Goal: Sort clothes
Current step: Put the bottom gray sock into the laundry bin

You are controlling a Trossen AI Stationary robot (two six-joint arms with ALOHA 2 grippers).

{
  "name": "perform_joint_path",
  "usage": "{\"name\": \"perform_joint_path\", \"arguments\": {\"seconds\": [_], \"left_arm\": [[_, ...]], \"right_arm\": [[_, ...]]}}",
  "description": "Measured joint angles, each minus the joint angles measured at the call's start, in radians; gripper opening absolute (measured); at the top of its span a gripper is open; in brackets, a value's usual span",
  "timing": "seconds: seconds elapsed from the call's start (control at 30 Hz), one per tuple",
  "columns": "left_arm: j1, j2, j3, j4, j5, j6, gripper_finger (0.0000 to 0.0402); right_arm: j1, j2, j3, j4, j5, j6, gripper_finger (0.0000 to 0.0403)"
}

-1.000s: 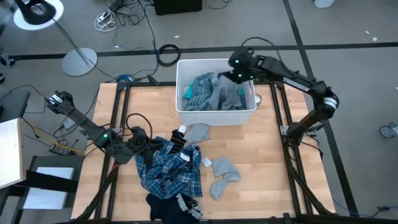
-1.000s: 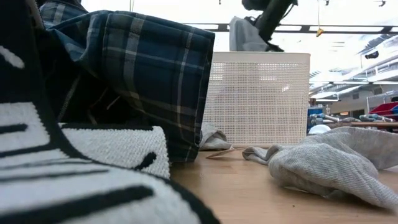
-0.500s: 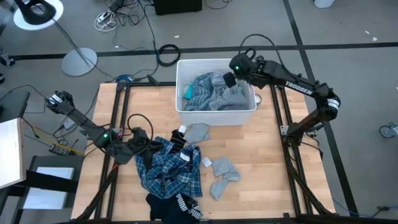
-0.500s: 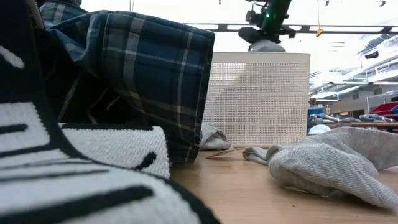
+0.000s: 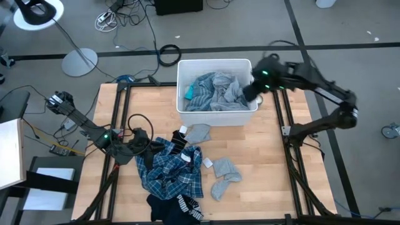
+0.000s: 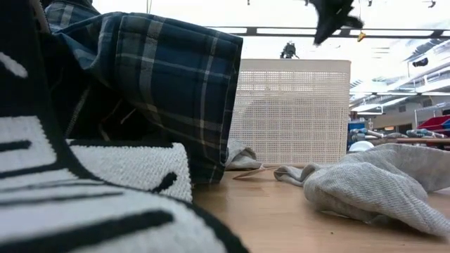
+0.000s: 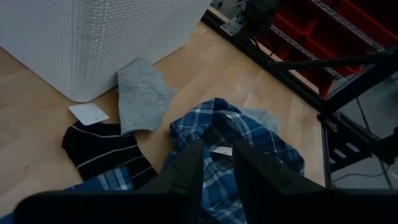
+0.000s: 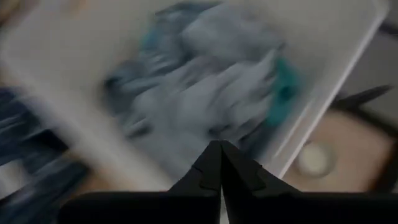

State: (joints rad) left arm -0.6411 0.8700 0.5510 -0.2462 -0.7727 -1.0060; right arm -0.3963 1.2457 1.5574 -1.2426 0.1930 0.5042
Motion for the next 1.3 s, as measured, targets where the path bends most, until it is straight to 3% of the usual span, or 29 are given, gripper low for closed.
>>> {"name": "perform_joint_path", "arguments": {"seconds": [0.27, 0.43, 0.57, 0.8, 1.03, 1.2, 1.3], "left_arm": [[0.000, 0.000, 0.000, -0.015, -0.004, 0.070, 0.0090], [0.000, 0.000, 0.000, -0.007, -0.006, 0.140, 0.0090], [0.000, 0.000, 0.000, -0.010, 0.019, 0.143, 0.0090], [0.000, 0.000, 0.000, 0.016, 0.146, 0.310, 0.0090], [0.000, 0.000, 0.000, 0.026, 0.158, 0.399, 0.0090], [0.000, 0.000, 0.000, 0.026, 0.188, 0.389, 0.0090], [0.000, 0.000, 0.000, 0.032, 0.209, 0.366, 0.0090]], "right_arm": [[0.397, -0.156, -0.039, -0.050, -0.031, 0.285, 0.0003], [0.637, -0.148, -0.238, 0.029, -0.004, 0.457, 0.0015], [0.751, -0.099, -0.446, 0.247, -0.023, 0.589, 0.0029], [0.824, 0.057, -0.675, 0.703, -0.086, 0.673, 0.0079], [0.828, 0.320, -0.693, 0.894, -0.083, 0.543, 0.0134], [0.823, 0.501, -0.682, 1.061, -0.091, 0.494, 0.0138], [0.807, 0.563, -0.667, 1.121, -0.195, 0.504, 0.0105]]}}
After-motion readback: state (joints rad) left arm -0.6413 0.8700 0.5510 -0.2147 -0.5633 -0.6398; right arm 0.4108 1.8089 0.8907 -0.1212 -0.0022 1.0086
